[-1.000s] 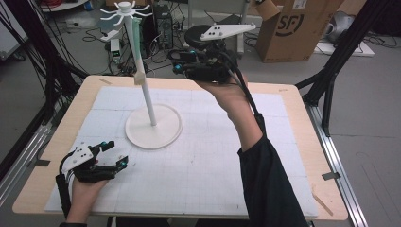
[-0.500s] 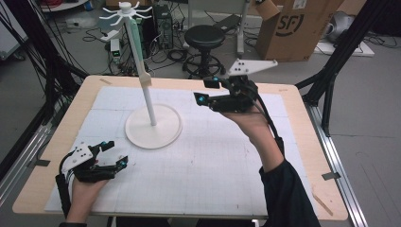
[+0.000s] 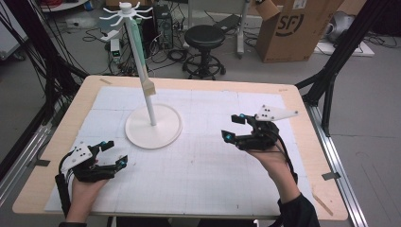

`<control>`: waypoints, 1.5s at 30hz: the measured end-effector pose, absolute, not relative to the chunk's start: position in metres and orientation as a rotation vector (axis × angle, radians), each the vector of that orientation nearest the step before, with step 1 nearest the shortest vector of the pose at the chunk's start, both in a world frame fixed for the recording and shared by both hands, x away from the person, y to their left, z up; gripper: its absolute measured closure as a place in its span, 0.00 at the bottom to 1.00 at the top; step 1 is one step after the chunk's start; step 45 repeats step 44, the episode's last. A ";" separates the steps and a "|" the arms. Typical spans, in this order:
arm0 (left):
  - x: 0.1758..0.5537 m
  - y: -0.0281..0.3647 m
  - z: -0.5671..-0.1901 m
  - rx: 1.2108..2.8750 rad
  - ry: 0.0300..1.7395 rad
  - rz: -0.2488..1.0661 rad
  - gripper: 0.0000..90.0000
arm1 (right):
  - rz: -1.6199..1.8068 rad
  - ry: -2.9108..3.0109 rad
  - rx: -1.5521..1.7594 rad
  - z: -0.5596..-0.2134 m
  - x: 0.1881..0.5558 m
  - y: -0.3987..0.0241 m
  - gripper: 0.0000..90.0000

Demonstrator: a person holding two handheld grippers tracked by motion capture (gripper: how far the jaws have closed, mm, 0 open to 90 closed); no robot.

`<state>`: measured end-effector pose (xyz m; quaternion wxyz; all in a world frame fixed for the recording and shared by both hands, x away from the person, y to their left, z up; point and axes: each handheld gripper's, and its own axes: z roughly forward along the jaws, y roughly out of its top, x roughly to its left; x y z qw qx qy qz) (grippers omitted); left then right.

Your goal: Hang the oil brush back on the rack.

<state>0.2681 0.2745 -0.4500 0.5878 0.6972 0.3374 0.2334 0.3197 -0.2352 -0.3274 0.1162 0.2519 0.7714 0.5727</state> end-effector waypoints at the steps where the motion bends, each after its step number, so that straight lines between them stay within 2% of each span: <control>1: 0.268 0.274 -0.450 1.625 0.786 0.543 0.20 | 1.683 2.255 0.749 -0.332 0.318 -0.239 0.28; 9: 0.268 0.274 -0.450 1.625 0.788 0.545 0.20 | 1.718 2.201 0.819 -0.367 0.298 -0.269 0.21; 23: 0.268 0.274 -0.450 1.629 0.787 0.545 0.20 | 1.670 2.147 0.940 -0.417 0.283 -0.299 0.19; 45: 0.268 0.273 -0.450 1.633 0.780 0.552 0.20 | 1.618 2.185 0.971 -0.429 0.288 -0.306 0.19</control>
